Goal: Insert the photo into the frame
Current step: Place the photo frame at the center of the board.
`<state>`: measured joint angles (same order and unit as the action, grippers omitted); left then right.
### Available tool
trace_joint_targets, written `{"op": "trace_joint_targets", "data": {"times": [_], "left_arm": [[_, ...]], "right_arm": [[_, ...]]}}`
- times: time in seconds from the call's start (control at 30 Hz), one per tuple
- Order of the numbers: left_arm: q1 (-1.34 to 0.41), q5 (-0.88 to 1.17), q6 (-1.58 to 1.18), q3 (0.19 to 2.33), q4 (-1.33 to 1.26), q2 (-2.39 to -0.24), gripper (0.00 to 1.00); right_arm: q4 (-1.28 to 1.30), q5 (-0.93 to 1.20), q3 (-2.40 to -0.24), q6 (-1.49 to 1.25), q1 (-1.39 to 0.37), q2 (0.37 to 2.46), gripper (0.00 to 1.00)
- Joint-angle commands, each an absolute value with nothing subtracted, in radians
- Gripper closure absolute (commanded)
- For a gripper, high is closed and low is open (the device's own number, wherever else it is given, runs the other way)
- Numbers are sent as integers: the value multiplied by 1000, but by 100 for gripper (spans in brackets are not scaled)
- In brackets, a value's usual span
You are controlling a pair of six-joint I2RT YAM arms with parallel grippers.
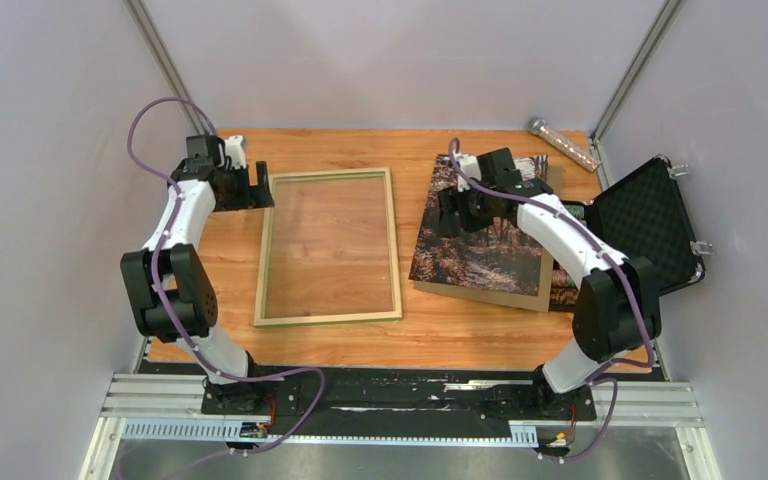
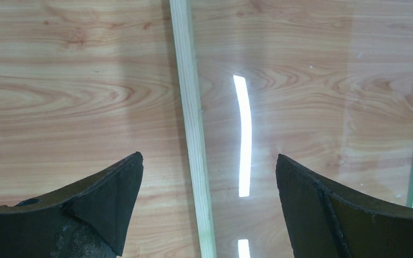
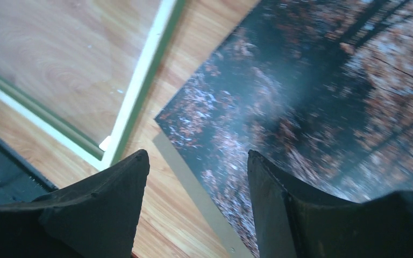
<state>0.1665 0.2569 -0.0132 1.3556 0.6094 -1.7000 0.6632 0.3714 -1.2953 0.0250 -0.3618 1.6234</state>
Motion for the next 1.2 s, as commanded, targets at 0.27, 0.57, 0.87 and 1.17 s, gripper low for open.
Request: {"op": "trace_joint_targets", "data": {"times": [0.27,0.57,0.87,1.17], "left_arm": [[91,220,40,1433,502,-1765,0],[12,229,6,1682,461,-2030,0],[-45,186,-48,1863,512,-2244,0],[-45,119,-81,1870,518,-2283,0]], "right_arm": [[549,374,-1216,56,-279,1509,34],[506,465,-1161,48,-241,1555,34],[489,549,-1121,32,-181,1580,35],[488,612,-1109,20,-137,1587,35]]}}
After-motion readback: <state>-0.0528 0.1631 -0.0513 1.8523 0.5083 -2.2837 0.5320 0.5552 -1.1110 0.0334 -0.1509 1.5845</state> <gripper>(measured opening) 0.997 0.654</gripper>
